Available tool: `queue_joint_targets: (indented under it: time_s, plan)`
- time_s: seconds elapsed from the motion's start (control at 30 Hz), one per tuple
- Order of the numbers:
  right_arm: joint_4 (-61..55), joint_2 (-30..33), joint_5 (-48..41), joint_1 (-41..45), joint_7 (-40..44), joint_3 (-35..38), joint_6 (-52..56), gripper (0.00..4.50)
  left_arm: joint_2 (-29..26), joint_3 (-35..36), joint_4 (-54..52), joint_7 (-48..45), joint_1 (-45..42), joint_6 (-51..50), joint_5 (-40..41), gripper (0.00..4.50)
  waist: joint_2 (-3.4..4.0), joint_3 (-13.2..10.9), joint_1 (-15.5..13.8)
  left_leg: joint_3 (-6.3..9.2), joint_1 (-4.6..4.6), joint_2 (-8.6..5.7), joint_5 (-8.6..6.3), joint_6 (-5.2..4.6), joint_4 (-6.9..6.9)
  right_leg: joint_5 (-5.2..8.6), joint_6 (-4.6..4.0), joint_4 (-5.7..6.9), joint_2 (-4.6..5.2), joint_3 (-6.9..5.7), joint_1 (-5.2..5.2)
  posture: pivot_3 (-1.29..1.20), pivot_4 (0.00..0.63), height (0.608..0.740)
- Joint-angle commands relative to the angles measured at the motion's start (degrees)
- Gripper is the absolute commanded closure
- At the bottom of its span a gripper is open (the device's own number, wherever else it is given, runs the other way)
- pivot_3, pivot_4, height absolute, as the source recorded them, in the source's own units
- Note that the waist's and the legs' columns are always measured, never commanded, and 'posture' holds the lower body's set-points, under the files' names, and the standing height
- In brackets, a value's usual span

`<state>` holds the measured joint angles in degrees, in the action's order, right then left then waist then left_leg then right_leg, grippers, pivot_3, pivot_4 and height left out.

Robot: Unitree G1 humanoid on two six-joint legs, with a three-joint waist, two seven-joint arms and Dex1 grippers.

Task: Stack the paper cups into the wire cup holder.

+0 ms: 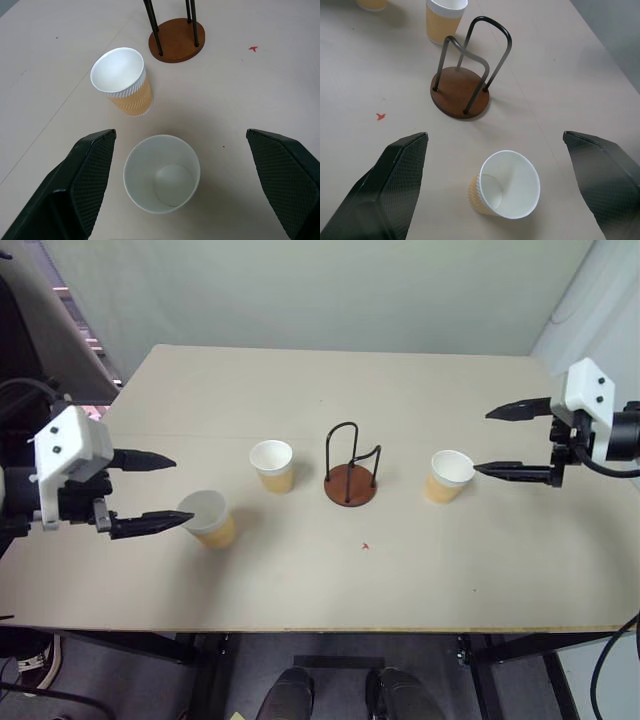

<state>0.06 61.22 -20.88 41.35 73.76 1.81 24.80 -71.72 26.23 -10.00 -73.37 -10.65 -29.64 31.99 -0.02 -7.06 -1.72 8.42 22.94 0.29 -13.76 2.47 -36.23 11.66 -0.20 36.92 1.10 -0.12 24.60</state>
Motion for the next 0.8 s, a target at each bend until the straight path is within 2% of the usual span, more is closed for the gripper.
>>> queue_joint_targets:
  time_s: [0.03, 0.47, 0.6, 0.8]
  plan:
    - [-0.8, 0.6, -0.3, 0.2, -0.5, 2.4, -0.7, 0.0, -0.3, 0.3, 0.0, 0.1, -1.4, 0.9, -0.2, 0.03, 0.0, 0.0, 0.0, 0.0, 0.0, 0.0, 0.0, 0.0, 0.0, 0.0, 0.0, 0.0, 0.0, 0.0, 0.0, 0.0, 0.15, 0.74]
    - [-3.2, -0.5, -3.5, 0.6, -0.8, 3.9, 0.6, 0.0, 0.8, -2.6, 1.4, 0.8, -6.0, 1.9, 0.1, 0.03, 0.0, 0.0, 0.0, -0.02, 0.01, 0.0, 0.0, 0.0, 0.0, 0.0, 0.01, -0.01, 0.0, 0.01, 0.0, 0.0, 0.15, 0.74]
    - [-4.4, -6.0, -2.5, 4.1, -3.8, 0.2, 0.9, 0.0, 3.5, -6.1, 1.9, 3.1, -11.1, 2.2, 0.2, 0.03, 0.01, 0.0, 0.1, -0.03, -0.06, 0.0, 0.07, 0.04, 0.0, -0.04, 0.03, 0.02, 0.0, 0.02, -0.01, 0.0, 0.15, 0.74]
    - [-2.9, -18.3, 5.4, 9.2, -12.7, -8.5, -0.7, 0.0, 7.0, -12.6, 4.0, 3.7, -16.2, 3.5, -2.2, 0.03, 0.02, 0.0, 0.5, -0.01, -0.08, 0.06, 0.17, 0.03, -0.02, -0.2, 0.0, 0.04, -0.02, 0.01, 0.03, 0.0, 0.15, 0.74]
